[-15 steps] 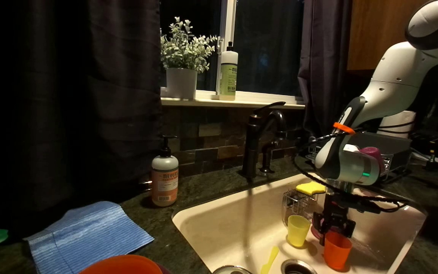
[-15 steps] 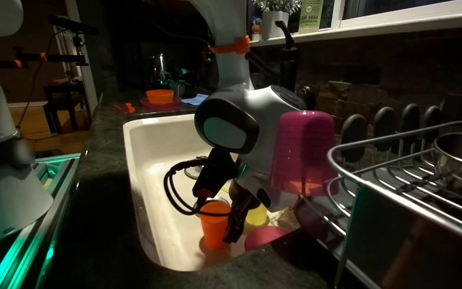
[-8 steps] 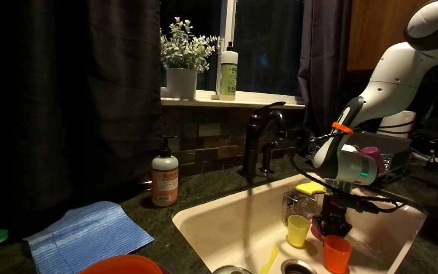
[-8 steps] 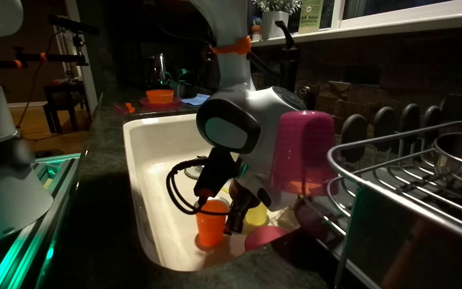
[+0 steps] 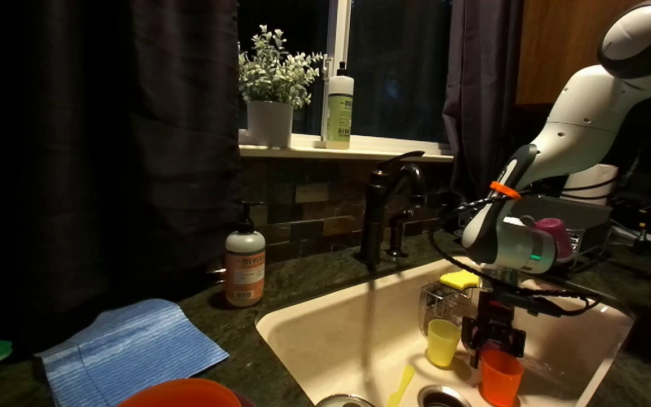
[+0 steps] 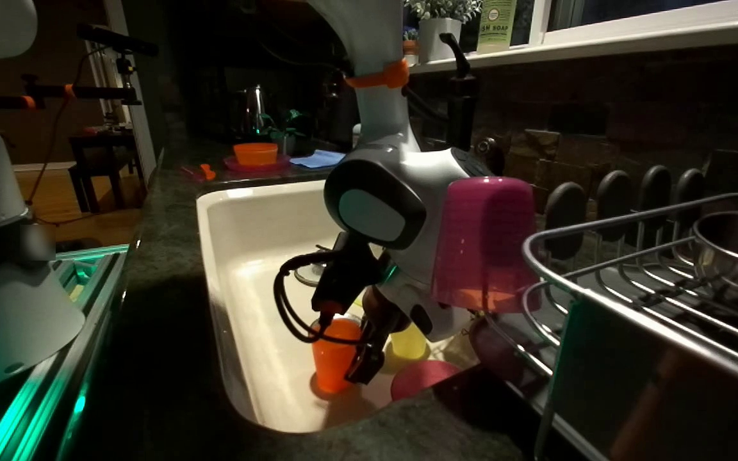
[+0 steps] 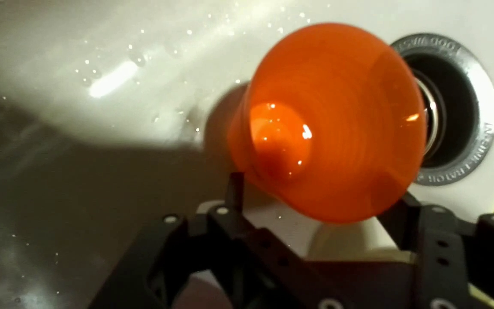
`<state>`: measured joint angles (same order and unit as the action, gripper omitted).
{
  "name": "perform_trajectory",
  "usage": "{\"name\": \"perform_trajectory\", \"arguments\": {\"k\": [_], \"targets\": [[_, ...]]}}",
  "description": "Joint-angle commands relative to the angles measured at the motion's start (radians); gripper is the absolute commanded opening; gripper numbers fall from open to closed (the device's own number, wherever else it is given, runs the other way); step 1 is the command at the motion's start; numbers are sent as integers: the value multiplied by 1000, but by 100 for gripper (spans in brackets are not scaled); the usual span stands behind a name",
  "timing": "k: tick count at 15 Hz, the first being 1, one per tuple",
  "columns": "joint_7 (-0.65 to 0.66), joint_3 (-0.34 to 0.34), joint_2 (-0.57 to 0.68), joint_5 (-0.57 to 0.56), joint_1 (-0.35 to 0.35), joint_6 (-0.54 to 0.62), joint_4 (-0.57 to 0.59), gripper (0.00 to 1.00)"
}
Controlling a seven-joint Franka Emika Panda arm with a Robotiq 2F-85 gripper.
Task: Put the orange cup on the dishrack.
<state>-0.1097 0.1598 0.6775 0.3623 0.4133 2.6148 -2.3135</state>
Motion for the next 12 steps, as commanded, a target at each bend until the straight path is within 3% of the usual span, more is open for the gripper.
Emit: {"name": "perform_trajectory", "arguments": {"k": [1, 12], "targets": [[-34, -26, 33, 14, -24, -90, 48, 100], [-46, -78, 74, -1, -79, -171, 107, 100]]}}
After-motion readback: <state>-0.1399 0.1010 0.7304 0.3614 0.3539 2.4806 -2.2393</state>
